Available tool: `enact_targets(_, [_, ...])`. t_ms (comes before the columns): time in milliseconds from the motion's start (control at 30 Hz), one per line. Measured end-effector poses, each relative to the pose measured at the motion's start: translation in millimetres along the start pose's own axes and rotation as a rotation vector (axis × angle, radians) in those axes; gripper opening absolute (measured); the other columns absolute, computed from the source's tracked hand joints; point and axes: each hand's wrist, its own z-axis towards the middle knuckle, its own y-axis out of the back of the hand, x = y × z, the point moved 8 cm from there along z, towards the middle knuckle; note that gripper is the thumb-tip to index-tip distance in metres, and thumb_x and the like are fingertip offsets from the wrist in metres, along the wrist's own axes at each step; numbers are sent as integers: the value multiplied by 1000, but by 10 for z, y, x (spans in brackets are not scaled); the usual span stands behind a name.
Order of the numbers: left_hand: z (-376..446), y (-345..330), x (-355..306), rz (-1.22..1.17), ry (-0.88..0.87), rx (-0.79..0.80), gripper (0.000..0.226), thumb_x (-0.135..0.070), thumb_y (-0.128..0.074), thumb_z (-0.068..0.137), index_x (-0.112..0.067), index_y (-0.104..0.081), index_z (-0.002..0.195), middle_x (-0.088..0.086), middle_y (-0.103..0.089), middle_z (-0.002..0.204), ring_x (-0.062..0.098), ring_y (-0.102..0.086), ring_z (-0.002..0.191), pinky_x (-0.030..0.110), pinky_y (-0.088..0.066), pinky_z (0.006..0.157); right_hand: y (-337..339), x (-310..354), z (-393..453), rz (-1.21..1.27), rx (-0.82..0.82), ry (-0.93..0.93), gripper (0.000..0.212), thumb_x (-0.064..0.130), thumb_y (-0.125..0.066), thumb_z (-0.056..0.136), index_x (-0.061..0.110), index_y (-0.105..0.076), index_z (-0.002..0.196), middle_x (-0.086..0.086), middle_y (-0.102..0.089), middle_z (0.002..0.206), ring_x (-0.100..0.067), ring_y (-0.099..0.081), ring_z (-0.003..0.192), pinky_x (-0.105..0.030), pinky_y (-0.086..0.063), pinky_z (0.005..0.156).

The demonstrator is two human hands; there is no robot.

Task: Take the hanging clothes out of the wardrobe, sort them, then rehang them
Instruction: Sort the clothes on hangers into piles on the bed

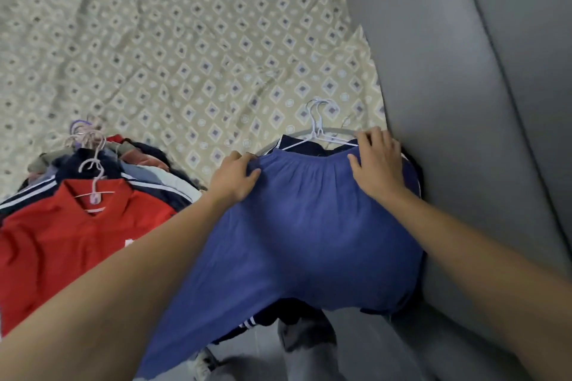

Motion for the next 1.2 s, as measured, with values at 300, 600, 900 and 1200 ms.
enact_targets(300, [-1026, -339, 914, -156, 160, 19, 55, -38, -61, 100, -19, -46, 149, 14, -47, 143, 38, -49, 131, 48, -45, 105, -299, 1730, -710, 141, 192, 367, 51, 29, -68, 96, 14, -57, 144, -7, -53, 147, -28, -47, 138, -45, -37, 115])
enact_targets(600, [-2449, 101, 2379, -121, 320, -171, 50, -45, -56, 102, -24, -47, 147, 7, -52, 135, 33, -49, 130, 50, -45, 97, -536, 3562, -1350, 209, 379, 453, 47, 38, -58, 103, 22, -48, 146, 2, -51, 137, -22, -49, 125, -41, -44, 101])
enact_targets(900, [-2435, 1009, 4313, 128, 216, -302, 52, -50, -51, 102, -22, -47, 146, 8, -53, 132, 32, -51, 126, 50, -48, 96, -1117, 5200, -1001, 225, 358, 366, 48, 43, -59, 100, 22, -50, 143, -1, -51, 140, -28, -46, 129, -49, -44, 106])
enact_targets(1200, [-1307, 1625, 4963, 228, 98, -314, 50, -51, -51, 101, -18, -51, 139, 11, -50, 140, 34, -47, 133, 53, -47, 99, -1711, 5035, -330, 105, 377, 120, 45, 43, -60, 99, 19, -50, 136, -9, -59, 134, -35, -56, 123, -51, -48, 99])
